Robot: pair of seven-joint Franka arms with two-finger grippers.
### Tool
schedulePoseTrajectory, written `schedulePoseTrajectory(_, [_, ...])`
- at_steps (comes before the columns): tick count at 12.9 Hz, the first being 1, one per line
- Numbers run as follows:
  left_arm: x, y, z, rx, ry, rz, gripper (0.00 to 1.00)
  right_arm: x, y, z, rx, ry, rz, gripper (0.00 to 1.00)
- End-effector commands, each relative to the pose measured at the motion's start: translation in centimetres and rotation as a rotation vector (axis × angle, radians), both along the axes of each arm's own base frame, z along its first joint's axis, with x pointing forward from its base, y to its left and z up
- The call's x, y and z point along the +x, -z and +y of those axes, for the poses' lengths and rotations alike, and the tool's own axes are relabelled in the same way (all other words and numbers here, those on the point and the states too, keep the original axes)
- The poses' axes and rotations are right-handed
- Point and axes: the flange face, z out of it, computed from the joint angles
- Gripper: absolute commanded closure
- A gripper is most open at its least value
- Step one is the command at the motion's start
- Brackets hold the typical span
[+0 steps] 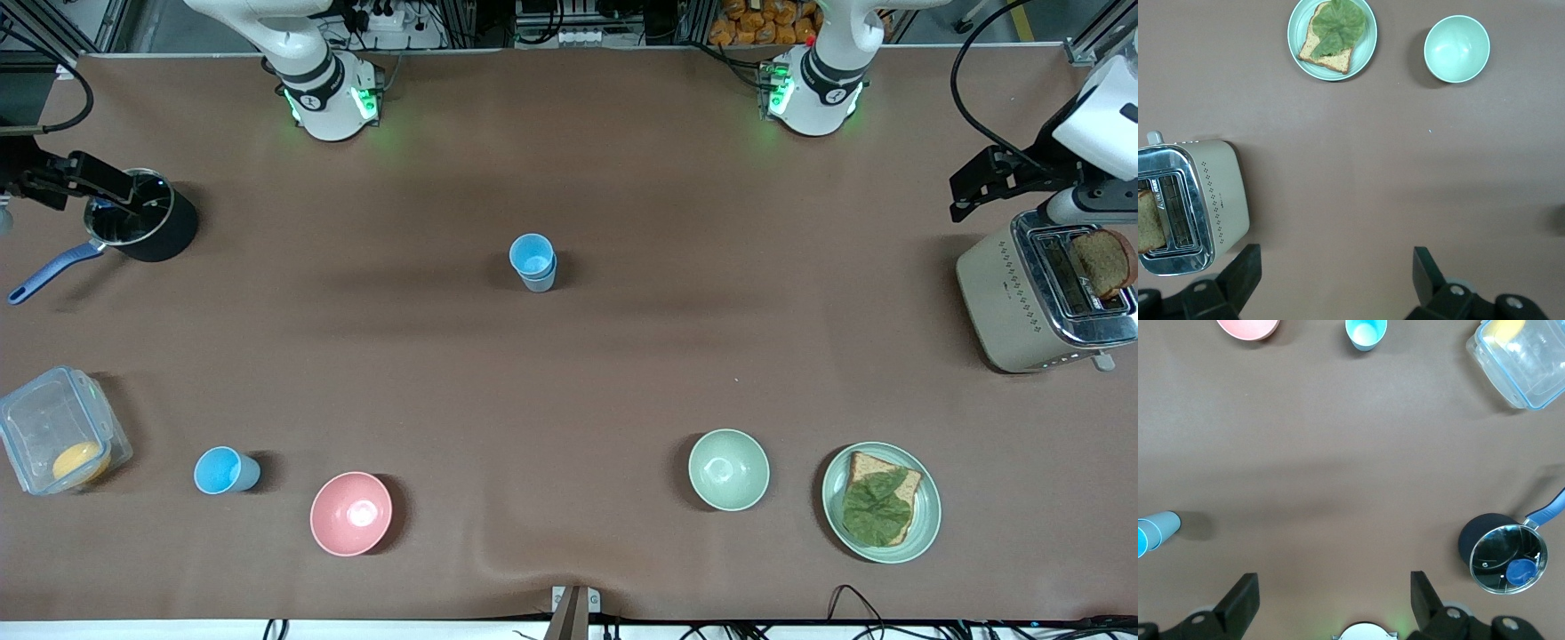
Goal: Stack blue cups with both arms
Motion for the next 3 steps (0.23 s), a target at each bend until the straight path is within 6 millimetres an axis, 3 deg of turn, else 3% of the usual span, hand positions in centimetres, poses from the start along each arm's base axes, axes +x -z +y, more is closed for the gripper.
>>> schedulePoseTrajectory(1, [-0.46,-0.74,-0.09,-0.026,0.024,0.006,0.0,-0.11,-0.61,-0.2,-0.017,-0.016,-0.013,0.0])
schedulePoseTrajectory(3, [-0.37,-0.58,-0.16,-0.025,0.026,0.009,0.0,-0.17,-0.68,-0.12,-0.017,-0.018,-0.013,0.0])
